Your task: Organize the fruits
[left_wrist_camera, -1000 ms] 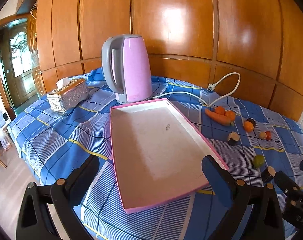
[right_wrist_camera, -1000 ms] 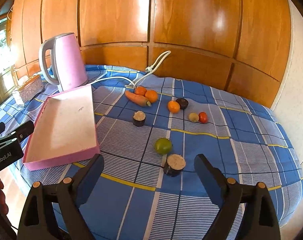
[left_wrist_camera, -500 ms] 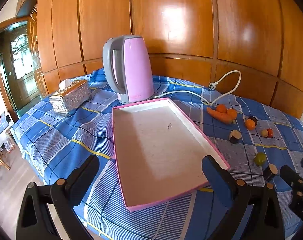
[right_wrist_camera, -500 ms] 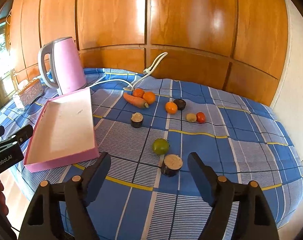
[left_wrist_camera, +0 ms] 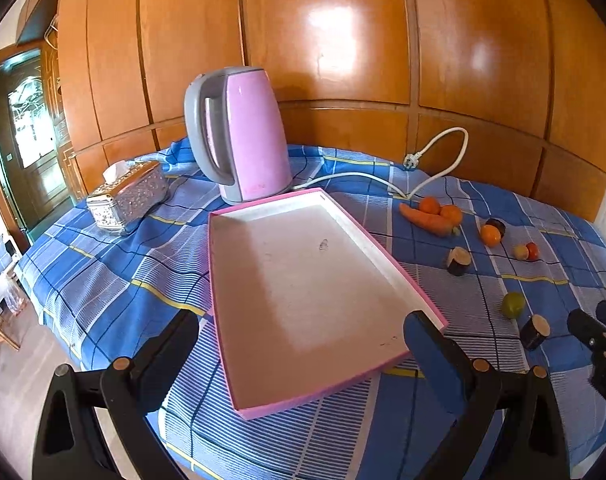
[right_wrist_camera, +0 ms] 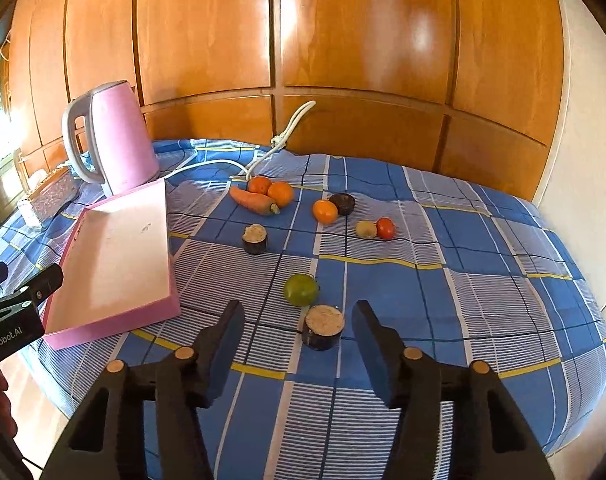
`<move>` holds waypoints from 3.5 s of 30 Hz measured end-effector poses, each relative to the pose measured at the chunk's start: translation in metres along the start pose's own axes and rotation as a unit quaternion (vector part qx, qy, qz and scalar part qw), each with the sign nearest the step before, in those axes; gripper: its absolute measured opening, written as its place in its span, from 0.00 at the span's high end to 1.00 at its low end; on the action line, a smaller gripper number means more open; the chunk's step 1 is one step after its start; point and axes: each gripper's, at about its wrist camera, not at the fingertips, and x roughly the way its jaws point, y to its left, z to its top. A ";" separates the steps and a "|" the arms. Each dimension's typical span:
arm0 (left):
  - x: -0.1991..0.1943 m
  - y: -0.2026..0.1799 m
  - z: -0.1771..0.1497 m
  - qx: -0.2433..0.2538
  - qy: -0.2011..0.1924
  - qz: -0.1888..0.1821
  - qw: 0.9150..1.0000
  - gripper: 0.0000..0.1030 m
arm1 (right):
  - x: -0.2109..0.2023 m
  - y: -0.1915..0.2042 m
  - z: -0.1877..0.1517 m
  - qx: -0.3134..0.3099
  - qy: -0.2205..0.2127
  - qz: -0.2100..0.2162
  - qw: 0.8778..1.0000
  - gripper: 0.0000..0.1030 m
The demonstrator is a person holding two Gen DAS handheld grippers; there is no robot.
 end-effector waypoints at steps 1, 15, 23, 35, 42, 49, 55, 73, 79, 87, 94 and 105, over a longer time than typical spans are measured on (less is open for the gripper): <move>0.001 -0.001 0.000 0.002 0.002 -0.003 1.000 0.00 | 0.000 -0.001 0.000 0.001 0.000 -0.001 1.000 0.48; 0.011 -0.031 0.003 0.028 0.028 -0.123 0.992 0.00 | 0.011 -0.048 -0.003 0.047 0.030 -0.015 0.998 0.54; 0.019 -0.084 0.013 0.119 0.035 -0.140 0.982 0.00 | 0.024 -0.069 -0.018 0.068 0.061 -0.006 0.996 0.54; 0.031 -0.124 0.023 0.153 0.043 -0.170 0.973 0.00 | 0.041 -0.054 -0.018 0.035 0.068 0.064 0.995 0.54; 0.045 -0.128 0.026 0.146 0.062 -0.187 0.970 0.01 | 0.057 -0.042 -0.010 0.019 0.064 0.086 0.994 0.54; 0.060 -0.126 0.027 0.128 0.095 -0.230 0.960 0.28 | 0.077 -0.041 -0.007 0.019 0.067 0.082 0.994 0.82; 0.083 -0.152 0.023 0.146 0.150 -0.282 0.936 0.60 | 0.075 -0.066 -0.014 0.048 0.074 0.072 0.993 0.85; 0.137 -0.211 0.028 0.113 0.213 -0.334 0.911 0.69 | 0.065 -0.078 -0.028 0.043 0.085 0.084 0.992 0.71; 0.145 -0.208 0.020 0.108 0.220 -0.321 0.915 0.63 | 0.064 -0.068 -0.027 0.032 0.082 0.092 0.992 0.67; 0.134 -0.181 0.026 0.068 0.192 -0.319 0.926 0.68 | 0.068 -0.057 -0.023 0.022 0.080 0.095 0.992 0.59; 0.108 -0.152 0.034 0.070 0.147 -0.287 0.944 0.68 | 0.090 -0.038 -0.012 0.007 0.083 0.090 0.992 0.43; 0.080 -0.090 0.035 0.034 0.094 -0.207 0.973 0.68 | 0.110 -0.036 -0.018 0.018 0.107 0.063 0.992 0.65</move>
